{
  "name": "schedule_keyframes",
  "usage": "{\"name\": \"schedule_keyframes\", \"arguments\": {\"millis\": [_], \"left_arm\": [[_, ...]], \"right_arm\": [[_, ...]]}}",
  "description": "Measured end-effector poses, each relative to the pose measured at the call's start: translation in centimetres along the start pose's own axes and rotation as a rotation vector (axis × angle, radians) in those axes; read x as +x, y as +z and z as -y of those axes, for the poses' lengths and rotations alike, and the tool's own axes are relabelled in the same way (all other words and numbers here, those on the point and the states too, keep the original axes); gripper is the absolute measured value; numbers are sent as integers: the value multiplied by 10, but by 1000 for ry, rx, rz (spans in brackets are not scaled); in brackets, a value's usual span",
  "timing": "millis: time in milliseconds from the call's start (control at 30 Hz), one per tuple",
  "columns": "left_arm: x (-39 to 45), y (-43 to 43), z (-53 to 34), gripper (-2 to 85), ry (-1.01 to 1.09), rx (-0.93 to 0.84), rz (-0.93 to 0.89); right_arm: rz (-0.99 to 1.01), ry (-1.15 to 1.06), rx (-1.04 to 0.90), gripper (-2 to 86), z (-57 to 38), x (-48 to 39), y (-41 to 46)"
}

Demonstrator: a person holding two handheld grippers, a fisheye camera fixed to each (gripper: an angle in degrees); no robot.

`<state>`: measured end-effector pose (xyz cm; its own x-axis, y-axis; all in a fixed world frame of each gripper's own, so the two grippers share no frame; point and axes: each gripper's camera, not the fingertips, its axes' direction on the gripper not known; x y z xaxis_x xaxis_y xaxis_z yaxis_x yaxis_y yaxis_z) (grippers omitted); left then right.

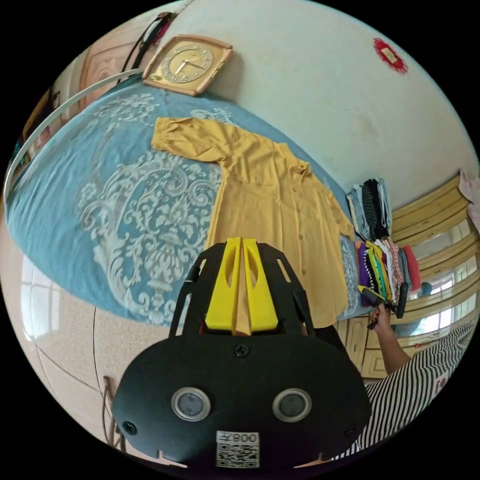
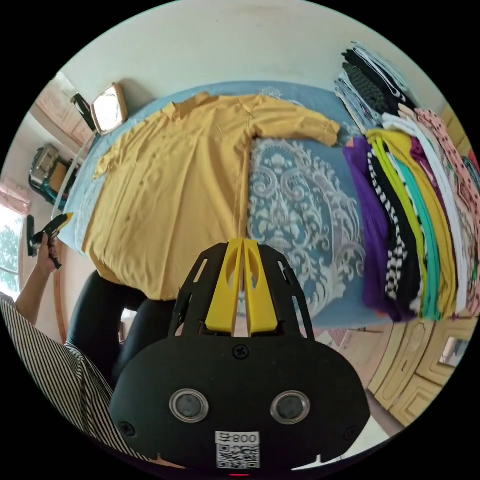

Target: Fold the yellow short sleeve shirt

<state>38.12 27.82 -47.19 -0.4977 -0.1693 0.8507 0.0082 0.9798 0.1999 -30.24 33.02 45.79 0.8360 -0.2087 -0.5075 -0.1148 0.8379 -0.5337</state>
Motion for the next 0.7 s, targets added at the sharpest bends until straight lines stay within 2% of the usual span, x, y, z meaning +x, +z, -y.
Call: {"name": "schedule_keyframes", "arguments": {"millis": [133, 367, 400, 467, 567, 700], "left_arm": [[3, 34, 46, 3, 99, -48, 63], [-9, 90, 111, 3, 125, -125, 104], [-11, 95, 114, 3, 126, -137, 115], [-25, 111, 119, 4, 115, -202, 218], [-42, 108, 119, 5, 101, -178, 135], [-47, 92, 109, 7, 116, -149, 114]], "right_arm": [[-1, -56, 53, 1, 66, 2, 24], [-49, -124, -69, 1, 163, 6, 123], [-86, -123, -122, 1, 166, 14, 141], [-21, -100, -83, 1, 164, 31, 146], [21, -28, -59, 1, 155, 57, 153], [69, -51, 17, 2, 129, 57, 144]]}}
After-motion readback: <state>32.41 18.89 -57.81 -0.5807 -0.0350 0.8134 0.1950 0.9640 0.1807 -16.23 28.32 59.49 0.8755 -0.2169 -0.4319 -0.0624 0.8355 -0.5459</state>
